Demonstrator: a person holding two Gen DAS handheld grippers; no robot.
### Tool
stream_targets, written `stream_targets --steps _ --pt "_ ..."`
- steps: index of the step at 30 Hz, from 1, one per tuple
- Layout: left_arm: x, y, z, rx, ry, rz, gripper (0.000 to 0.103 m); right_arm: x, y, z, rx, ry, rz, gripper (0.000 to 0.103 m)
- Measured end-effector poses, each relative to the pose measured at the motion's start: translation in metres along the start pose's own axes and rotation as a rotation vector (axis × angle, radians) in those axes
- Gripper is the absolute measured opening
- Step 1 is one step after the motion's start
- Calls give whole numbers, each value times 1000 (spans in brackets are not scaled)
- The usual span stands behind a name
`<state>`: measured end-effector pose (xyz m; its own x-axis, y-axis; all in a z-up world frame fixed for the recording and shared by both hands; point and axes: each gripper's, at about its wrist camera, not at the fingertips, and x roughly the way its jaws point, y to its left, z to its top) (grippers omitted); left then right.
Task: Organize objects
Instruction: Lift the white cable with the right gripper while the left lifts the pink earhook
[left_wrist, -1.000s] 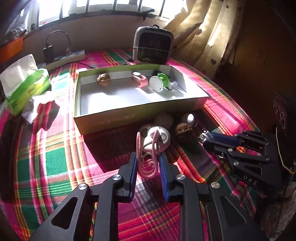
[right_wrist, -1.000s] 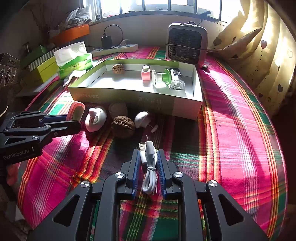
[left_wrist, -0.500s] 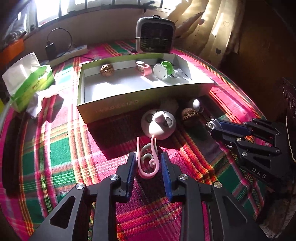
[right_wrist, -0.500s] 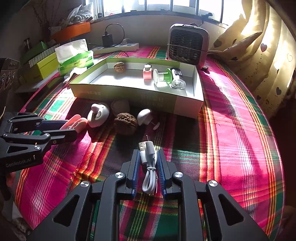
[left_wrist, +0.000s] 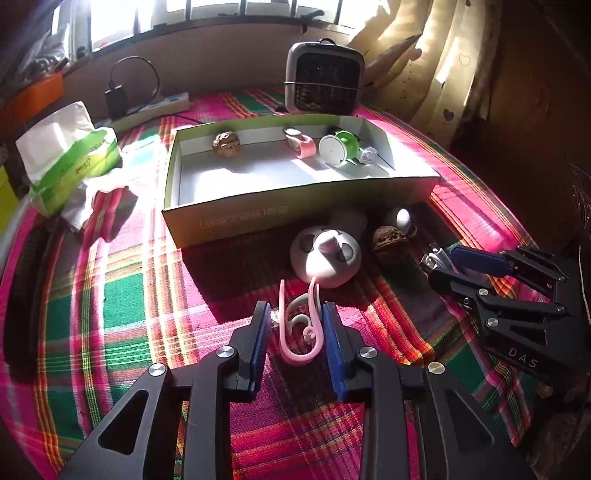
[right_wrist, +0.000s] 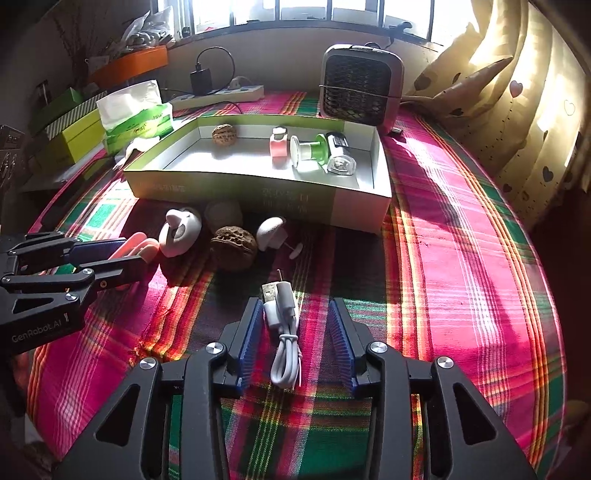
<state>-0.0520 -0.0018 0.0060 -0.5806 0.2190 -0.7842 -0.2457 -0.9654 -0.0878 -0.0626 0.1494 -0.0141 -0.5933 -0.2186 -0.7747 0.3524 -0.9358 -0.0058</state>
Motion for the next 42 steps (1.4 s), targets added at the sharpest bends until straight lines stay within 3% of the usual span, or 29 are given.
stream_targets --steps 8,12,42 --pt "0 -2 1 -3 -5 29 21 -1 0 -2 -2 -6 8 36" --pt "0 -1 0 -10 -3 33 21 -3 5 -3 -6 -15 23 20" --pt "2 2 4 -73 -12 27 21 -1 1 -1 11 -9 67 19"
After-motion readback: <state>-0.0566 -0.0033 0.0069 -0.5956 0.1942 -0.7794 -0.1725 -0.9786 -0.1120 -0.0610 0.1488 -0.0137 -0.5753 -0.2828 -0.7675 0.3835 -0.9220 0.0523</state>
